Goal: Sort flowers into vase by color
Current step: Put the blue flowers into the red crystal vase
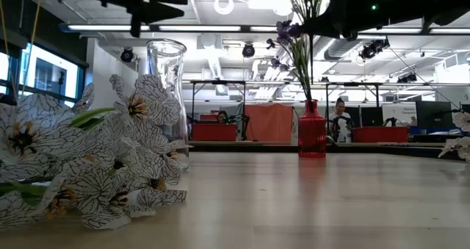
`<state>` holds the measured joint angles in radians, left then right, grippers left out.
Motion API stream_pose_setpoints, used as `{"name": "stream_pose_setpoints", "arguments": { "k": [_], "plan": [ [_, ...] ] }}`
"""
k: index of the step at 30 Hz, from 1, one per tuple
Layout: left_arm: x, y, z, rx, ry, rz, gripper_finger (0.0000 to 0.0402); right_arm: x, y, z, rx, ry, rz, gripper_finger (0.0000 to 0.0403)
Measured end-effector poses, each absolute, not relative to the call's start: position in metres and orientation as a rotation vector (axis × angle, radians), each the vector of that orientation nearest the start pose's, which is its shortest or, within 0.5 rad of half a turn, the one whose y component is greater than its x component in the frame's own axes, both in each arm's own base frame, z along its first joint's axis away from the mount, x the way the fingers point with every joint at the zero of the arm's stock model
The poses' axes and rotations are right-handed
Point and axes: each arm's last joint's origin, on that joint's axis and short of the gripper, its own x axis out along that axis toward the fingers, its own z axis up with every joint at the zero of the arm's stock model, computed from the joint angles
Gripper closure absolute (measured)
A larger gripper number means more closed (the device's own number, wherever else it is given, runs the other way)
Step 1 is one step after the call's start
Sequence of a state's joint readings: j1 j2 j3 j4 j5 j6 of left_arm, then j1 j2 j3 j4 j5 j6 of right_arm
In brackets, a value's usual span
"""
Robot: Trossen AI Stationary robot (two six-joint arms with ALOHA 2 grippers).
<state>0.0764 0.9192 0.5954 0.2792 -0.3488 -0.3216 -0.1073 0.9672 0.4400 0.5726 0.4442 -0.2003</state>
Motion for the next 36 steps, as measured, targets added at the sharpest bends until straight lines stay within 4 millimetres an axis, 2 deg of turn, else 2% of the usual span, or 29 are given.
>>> {"name": "stream_pose_setpoints", "arguments": {
  "k": [5,9,15,23,26,31,36],
  "plan": [
    [0.208,0.053,0.282,-0.340,0.018,0.324,0.0278,0.197,-0.044,0.258,-0.157,-0.014,-0.528,0.0394],
    [0.212,0.065,0.278,-0.373,0.017,0.317,0.0278,0.196,-0.054,0.251,-0.153,0.051,-0.474,0.0395],
    [0.217,0.067,0.278,-0.420,-0.029,0.310,0.0278,0.191,-0.065,0.253,-0.149,0.034,-0.423,0.0396],
    [0.217,0.067,0.279,-0.400,-0.035,0.310,0.0278,0.177,-0.050,0.264,-0.091,-0.015,0.003,0.0396],
    [0.217,0.067,0.279,-0.384,-0.031,0.309,0.0282,0.165,-0.044,0.268,-0.103,-0.010,0.094,0.0396],
    [0.218,0.066,0.279,-0.393,-0.033,0.309,0.0287,0.146,-0.045,0.250,-0.202,0.203,0.076,0.0396],
    [0.218,0.065,0.279,-0.426,-0.051,0.368,0.0287,0.140,-0.058,0.250,-0.229,0.217,-0.011,0.0396]
  ]
}}
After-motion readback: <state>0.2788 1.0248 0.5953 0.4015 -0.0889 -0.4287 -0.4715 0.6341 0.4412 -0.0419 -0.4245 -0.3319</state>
